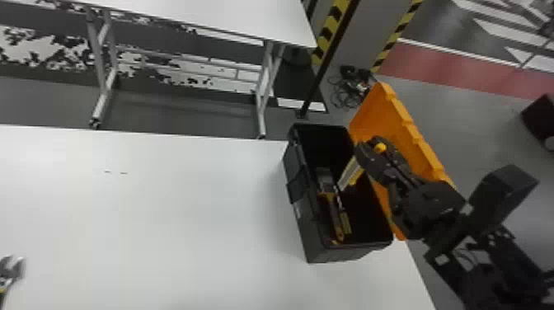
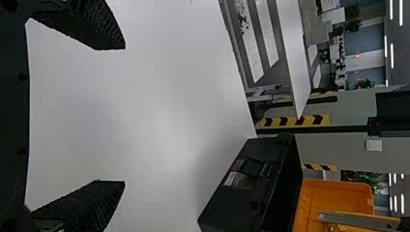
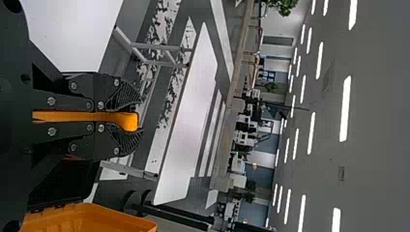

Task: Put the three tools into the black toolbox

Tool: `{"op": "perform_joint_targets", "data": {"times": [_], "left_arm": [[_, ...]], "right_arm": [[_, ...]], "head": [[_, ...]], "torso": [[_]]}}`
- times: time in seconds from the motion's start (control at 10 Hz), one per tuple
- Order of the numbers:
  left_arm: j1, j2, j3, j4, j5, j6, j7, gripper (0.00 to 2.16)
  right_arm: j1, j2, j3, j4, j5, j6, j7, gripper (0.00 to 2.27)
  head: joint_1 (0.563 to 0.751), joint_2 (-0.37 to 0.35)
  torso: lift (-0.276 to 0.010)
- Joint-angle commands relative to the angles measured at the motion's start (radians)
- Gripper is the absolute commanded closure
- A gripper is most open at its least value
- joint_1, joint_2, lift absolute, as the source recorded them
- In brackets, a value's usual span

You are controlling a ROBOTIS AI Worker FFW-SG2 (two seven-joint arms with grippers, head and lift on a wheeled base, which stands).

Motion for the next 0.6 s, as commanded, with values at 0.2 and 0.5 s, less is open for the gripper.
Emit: {"op": "perform_joint_targets", "data": {"times": [0.2,0.5], "left_arm": [[0.004,0.0,0.018,0.005,0.006,-0.015,0.0,0.0],[0.016,0.0,0.042,0.005,0.014,-0.027,0.0,0.0]], "right_arm": [[0.01,-0.05,0.073,0.171,0.113,-0.175,0.001,2.24],[0.009,-0.076,0.083,0.264,0.156,-0.291,-0.009,2.24]], "head": [[0.695,-0.35],[0.695,-0.35]], "torso": [[-0.051],[-0.051]]}}
